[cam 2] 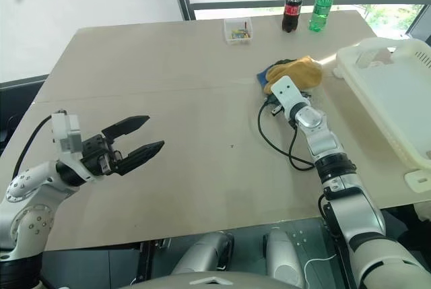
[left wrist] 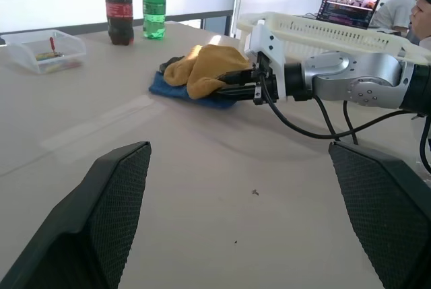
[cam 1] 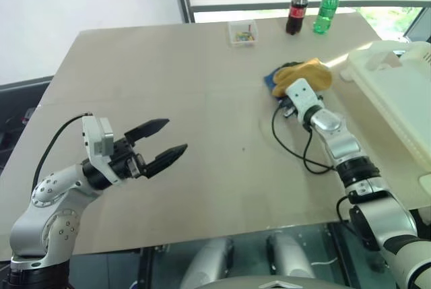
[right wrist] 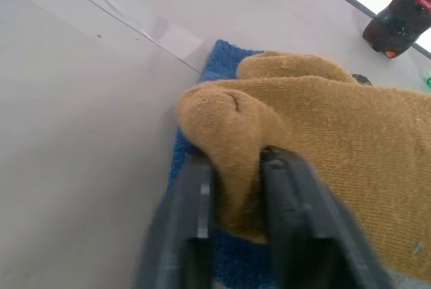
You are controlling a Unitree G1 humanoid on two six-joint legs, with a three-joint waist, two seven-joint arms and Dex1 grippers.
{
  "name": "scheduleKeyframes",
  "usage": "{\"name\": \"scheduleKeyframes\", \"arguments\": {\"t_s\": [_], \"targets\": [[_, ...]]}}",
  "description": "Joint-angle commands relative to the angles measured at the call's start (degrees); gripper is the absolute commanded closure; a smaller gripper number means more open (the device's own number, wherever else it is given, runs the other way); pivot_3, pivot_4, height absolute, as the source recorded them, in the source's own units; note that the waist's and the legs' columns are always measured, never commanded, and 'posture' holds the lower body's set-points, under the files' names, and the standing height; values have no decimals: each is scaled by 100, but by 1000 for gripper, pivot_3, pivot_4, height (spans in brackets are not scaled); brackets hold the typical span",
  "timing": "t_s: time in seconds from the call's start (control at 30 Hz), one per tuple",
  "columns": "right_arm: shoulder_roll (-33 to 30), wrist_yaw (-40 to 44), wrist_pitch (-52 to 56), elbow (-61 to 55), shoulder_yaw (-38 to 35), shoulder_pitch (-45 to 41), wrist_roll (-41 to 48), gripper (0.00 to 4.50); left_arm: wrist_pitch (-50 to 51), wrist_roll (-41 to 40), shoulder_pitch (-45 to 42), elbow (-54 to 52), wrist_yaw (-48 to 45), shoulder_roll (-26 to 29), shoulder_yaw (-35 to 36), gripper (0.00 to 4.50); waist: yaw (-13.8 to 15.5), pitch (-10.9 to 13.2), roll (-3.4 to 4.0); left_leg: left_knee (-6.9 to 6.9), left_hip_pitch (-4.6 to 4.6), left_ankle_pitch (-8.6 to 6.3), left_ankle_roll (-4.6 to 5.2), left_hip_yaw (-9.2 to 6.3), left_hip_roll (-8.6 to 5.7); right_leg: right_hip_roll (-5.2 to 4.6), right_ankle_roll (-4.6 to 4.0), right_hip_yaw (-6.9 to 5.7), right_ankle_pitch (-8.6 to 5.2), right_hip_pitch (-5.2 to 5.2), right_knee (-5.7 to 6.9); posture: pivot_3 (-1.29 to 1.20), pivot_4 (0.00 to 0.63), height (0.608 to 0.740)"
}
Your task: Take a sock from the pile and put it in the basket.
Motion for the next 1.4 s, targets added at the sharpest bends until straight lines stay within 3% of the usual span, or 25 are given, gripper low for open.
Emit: {"name": "scheduleKeyframes", "arguments": {"t_s": [0.03,0.33,0.67,1.0,1.1,1.3,1.4], "targets": [[4,35,-109,-292,-85,-93,-23,4211,-102,-7,28,-199,-66,81,99,0,-4,0,0,-2,0,0,0,2,1,1,0,2,0,-2,1,0,150,740],[-13,277,268,-1122,-147,182,140,4211,-58,-4,29,-240,-21,68,30,0,-3,0,0,-3,0,0,0,6,4,3,-1,6,0,-5,1,0,150,740],[7,1340,1660,-3209,150,1090,741,4211,-44,39,-49,-235,39,25,-98,0,20,0,0,-6,0,-1,0,6,6,3,-1,6,0,-5,0,0,150,740],[98,2202,3117,-4500,623,1782,1567,4211,-20,57,-151,-177,99,9,-240,0,30,0,0,-7,0,-1,-1,7,7,2,0,7,1,-5,0,0,150,740],[77,2378,3557,-4617,797,1705,1743,4211,-23,50,-156,-141,62,5,-250,0,29,0,0,-7,0,-2,-1,7,7,2,0,7,1,-5,0,0,150,740],[882,2329,4513,-4345,676,1141,2490,4211,105,-22,-165,-106,-33,72,-265,0,14,0,-1,-9,2,-3,-2,7,11,5,-4,6,3,-6,2,0,150,740],[999,2469,4688,-4193,766,1020,2672,4211,181,-24,-176,-51,-95,163,-213,0,26,0,-1,-12,3,-4,-4,3,12,7,-5,2,4,-6,1,0,150,740]]}}
